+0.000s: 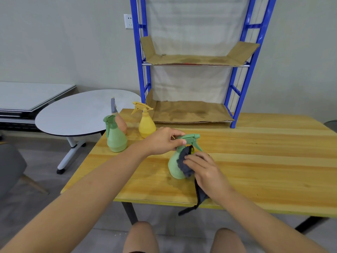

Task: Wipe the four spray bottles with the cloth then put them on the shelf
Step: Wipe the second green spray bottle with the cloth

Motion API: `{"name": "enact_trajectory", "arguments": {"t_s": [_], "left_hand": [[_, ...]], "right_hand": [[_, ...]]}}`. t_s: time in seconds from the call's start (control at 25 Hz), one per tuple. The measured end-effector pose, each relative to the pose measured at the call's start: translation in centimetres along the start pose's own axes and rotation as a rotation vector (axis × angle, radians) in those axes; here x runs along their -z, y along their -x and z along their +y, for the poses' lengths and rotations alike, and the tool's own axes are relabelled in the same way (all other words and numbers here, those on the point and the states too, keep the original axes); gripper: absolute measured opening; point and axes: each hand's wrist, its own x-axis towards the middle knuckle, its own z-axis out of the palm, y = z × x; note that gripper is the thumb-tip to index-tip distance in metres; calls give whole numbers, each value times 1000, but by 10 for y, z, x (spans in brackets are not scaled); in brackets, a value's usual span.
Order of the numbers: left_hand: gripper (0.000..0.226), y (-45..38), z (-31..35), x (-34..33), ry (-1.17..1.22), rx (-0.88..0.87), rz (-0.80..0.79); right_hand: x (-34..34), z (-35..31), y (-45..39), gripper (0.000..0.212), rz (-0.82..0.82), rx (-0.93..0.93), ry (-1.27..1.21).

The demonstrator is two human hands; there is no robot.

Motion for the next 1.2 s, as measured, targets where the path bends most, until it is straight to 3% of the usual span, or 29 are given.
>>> {"name": "enact_trajectory", "arguments": {"t_s": [0.16,0.4,0.64,0.84,1.04,1.2], "left_hand": [[21,3,-2,-4,7,-23,35],[22,3,-1,-4,4,-14,36],[24,4,2,-6,40,8,49],[24,6,2,-7,19,-4,60],[25,7,1,-9,11,1,72],[27,9,3,-12,-10,5,85]], "right_hand": [[-23,-3,39,30,-239,84,-161],[-5,1,-7,38,58,-58,-94],[-15,9,33,43,-177,-86,-94],[-7,-9,-2,43,42,-167,-98],[-8,-6,30,51,-162,-164,-111],[-14,-17,9,51,-5,-176,-34]]}}
